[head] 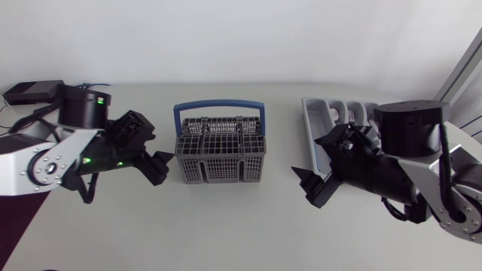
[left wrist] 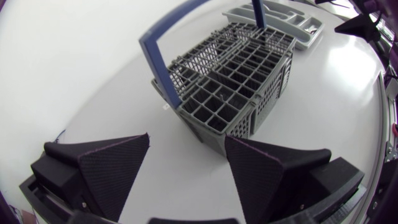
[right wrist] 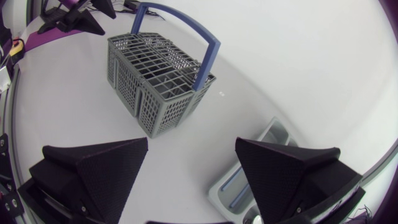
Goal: Unload the cutlery basket into the drawer organizer.
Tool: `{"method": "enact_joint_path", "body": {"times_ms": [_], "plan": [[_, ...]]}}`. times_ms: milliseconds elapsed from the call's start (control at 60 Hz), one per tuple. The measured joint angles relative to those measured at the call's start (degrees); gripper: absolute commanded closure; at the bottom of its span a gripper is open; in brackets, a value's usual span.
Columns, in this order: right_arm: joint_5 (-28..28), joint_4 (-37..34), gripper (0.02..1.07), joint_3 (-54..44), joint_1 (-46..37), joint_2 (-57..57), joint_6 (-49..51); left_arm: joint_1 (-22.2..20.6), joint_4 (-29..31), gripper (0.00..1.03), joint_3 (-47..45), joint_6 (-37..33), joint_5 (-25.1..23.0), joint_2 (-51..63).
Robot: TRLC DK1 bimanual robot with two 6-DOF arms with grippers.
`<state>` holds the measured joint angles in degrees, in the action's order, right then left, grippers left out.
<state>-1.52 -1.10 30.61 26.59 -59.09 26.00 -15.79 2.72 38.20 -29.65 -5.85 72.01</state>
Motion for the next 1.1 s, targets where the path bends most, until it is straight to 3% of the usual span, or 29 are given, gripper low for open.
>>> {"method": "enact_joint_path", "body": {"times_ms": [300, 500, 883, 1100], "plan": [[2.4, -1.7, 0.06, -0.7, -2.5, 6.4, -1.2, 4.0, 6.0, 0.04, -2.9, 0.7, 0.8, -12.5], [5.9, -1.7, 0.06, -2.9, -7.1, 10.4, -3.0, 7.0, 4.1, 0.04, -7.7, 2.7, 0.8, -19.2], [6.3, -1.7, 0.06, -8.5, -13.9, 24.7, -3.9, 8.7, 3.3, 0.04, -13.0, 5.8, 0.2, -35.8], [6.3, -1.8, 0.06, -12.4, -18.7, 33.3, -4.0, 11.7, 3.3, 0.04, -15.9, 13.6, 0.2, -44.4]]}}
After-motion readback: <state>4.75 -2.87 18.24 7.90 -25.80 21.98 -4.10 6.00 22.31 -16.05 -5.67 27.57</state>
